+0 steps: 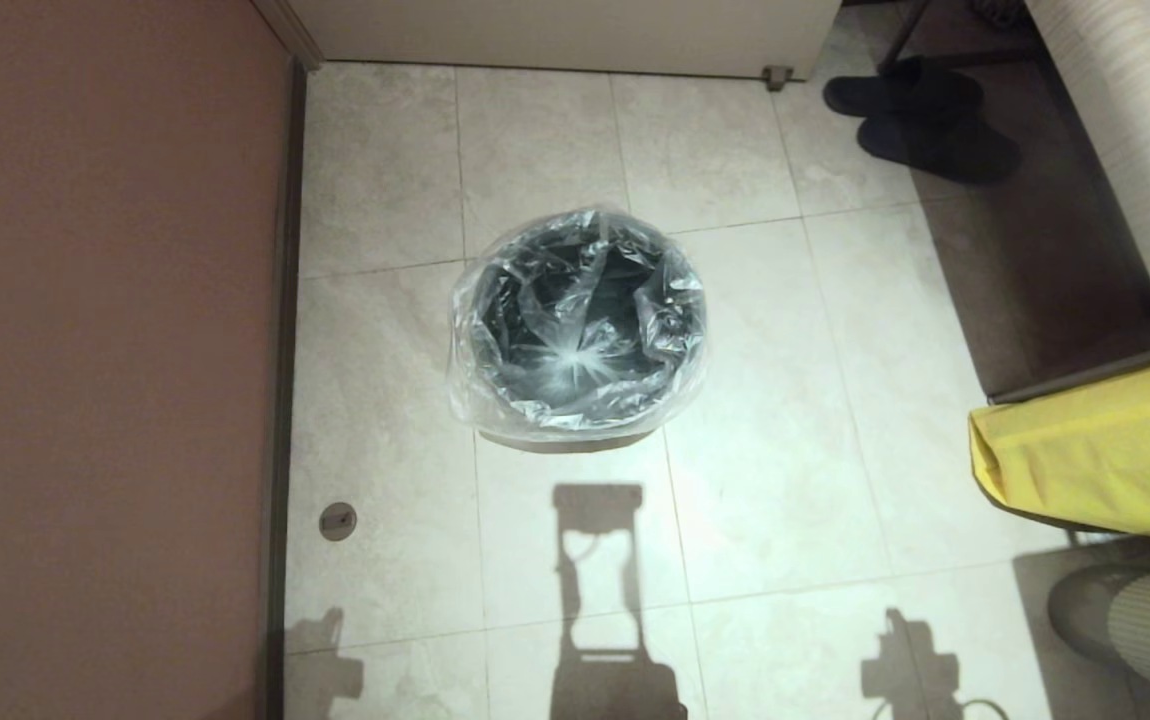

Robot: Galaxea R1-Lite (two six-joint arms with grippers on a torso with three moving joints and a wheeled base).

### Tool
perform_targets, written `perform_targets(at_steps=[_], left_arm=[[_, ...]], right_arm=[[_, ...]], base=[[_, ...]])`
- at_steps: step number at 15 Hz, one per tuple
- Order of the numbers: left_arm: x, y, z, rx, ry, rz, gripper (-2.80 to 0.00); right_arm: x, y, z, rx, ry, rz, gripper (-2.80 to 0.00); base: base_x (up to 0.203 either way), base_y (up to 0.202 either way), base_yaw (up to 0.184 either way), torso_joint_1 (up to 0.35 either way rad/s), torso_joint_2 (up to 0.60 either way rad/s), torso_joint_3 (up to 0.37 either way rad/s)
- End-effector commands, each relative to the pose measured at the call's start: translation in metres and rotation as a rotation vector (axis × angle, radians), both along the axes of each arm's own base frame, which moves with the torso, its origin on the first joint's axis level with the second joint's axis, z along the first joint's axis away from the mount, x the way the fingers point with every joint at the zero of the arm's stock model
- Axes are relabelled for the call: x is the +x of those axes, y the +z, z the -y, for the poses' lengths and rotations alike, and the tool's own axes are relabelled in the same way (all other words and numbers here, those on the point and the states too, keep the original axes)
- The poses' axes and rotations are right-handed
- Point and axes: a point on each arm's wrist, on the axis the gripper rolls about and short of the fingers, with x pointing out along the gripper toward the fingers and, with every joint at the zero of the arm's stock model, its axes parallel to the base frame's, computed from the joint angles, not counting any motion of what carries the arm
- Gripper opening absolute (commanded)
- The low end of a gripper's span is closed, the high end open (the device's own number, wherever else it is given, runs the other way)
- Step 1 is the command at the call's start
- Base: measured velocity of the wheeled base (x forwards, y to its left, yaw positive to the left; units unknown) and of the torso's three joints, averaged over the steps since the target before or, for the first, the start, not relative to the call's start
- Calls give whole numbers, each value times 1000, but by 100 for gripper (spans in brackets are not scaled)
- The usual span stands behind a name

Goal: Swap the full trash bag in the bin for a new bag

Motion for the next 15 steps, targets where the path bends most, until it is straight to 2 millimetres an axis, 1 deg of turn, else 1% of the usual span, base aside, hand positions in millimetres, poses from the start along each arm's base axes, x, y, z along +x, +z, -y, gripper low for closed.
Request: perform_targets(at_steps=[1, 4, 6, 8, 11, 13, 15], left_arm=[[1, -4, 0, 5, 0, -19, -280], [1, -6, 0, 7, 0, -35, -280], [2, -7, 0, 56, 1, -39, -280], [1, -6, 0, 55, -4, -38, -280], [2, -9, 1, 48, -30, -59, -280], [1, -11, 1, 11, -30, -92, -280], [1, -12, 0, -83, -21, -110, -280]], right_arm=[[4, -7, 0, -1, -4, -1, -280], [9, -21, 1, -6, -50, -46, -280], [10, -25, 2, -27, -85, -67, -280], [11, -31, 2, -93, -87, -114, -280], [11, -33, 2, -103, -87, -131, -280], [11, -33, 2, -77, -87, -132, -280], [11, -33, 2, -57, -86, -131, -280]], base=[[0, 0, 0, 0, 0, 0], [0, 0, 0, 0, 0, 0], [0, 0, 0, 0, 0, 0], [0, 0, 0, 0, 0, 0], [0, 0, 0, 0, 0, 0], [0, 0, 0, 0, 0, 0], [0, 0, 0, 0, 0, 0]])
